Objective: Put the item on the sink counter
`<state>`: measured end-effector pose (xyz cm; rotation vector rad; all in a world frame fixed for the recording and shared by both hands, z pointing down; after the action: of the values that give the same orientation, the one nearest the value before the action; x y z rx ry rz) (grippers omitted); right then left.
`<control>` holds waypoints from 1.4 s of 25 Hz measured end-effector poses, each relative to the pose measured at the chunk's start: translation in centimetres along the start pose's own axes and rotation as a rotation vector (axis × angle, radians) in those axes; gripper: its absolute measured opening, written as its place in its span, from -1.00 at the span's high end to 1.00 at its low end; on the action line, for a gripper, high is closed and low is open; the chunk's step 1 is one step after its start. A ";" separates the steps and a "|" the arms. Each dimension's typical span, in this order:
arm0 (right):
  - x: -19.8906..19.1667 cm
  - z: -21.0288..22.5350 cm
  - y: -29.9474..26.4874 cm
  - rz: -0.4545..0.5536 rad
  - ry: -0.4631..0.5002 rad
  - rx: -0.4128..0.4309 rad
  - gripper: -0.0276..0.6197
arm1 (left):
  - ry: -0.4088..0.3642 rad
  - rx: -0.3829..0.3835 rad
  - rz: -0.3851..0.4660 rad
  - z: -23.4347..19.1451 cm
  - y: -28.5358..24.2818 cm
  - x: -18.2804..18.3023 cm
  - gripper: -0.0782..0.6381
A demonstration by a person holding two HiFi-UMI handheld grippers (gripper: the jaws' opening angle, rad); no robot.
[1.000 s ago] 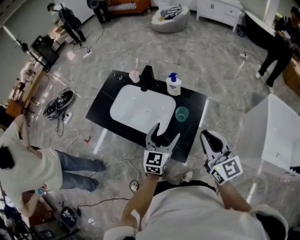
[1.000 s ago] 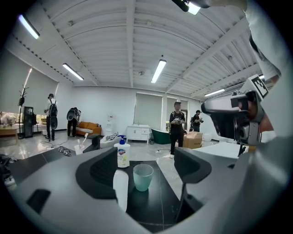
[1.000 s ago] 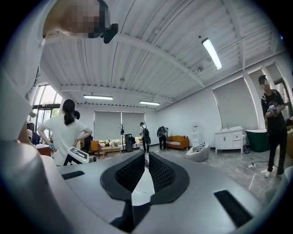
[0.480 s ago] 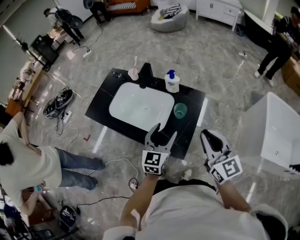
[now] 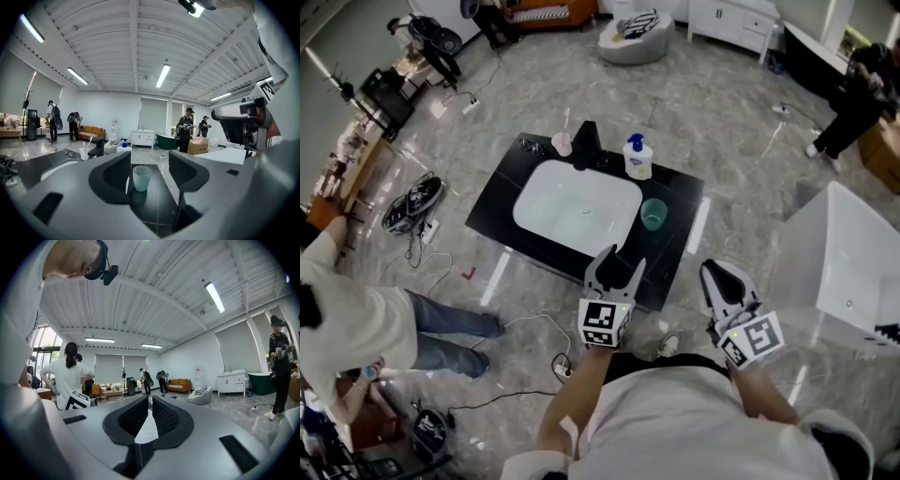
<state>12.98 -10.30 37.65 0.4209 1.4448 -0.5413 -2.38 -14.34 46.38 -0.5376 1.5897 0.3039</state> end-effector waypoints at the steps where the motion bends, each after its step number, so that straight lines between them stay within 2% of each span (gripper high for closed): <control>1: 0.0 0.0 0.1 -0.001 0.000 -0.002 0.76 | 0.002 0.000 -0.003 0.2 0.1 -0.2 0.08; 14: 0.0 0.3 1.1 0.000 0.005 -0.009 0.76 | 0.045 0.033 0.009 1.3 2.5 -0.9 0.40; 25: 0.2 0.6 0.4 -0.005 0.002 -0.013 0.76 | 0.041 0.046 0.009 1.4 3.3 -0.5 0.66; 35: 0.0 0.4 -0.6 -0.012 0.007 -0.017 0.76 | 0.042 0.067 -0.025 0.7 4.1 -1.1 0.77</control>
<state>12.93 -10.99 37.67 0.4014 1.4583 -0.5376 -3.79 -10.32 46.89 -0.5146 1.6269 0.2214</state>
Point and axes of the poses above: the fingertips, and each gripper's own axes: y backward along the fingers, z to its right, x out of its top, the point moved 1 cm from there along y, backward along the fingers, and after that the axes turned 5 degrees about -x, right-handed, at the moved point
